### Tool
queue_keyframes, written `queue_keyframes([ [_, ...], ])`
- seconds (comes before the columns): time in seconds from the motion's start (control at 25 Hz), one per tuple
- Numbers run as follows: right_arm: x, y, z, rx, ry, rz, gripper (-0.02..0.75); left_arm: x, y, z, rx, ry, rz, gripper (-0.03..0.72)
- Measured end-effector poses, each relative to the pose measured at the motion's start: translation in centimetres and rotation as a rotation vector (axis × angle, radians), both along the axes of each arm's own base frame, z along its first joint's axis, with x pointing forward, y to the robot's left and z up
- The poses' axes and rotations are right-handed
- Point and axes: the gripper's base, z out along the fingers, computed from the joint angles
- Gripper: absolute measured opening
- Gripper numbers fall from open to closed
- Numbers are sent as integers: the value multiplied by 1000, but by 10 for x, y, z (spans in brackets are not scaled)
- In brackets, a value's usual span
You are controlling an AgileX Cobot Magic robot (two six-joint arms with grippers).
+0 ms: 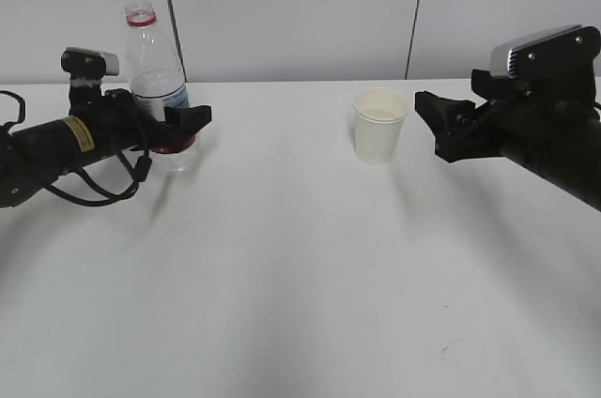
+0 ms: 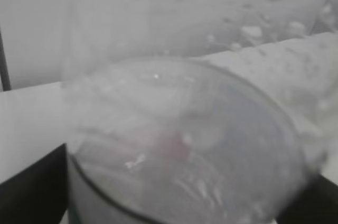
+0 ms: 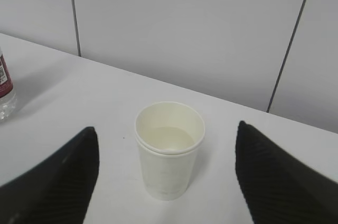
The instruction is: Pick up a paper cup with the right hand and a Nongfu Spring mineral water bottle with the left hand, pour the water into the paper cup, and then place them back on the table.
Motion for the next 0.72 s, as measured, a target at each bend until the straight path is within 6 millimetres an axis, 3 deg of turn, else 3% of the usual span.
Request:
queue_keyframes([
  [0.28,0,1,0,-1,1,13,594,-15,19,-7,4,54,39,636],
  [0.72,-1,2,0,3,4,20,594,-41,24,20,28,32,10,616],
])
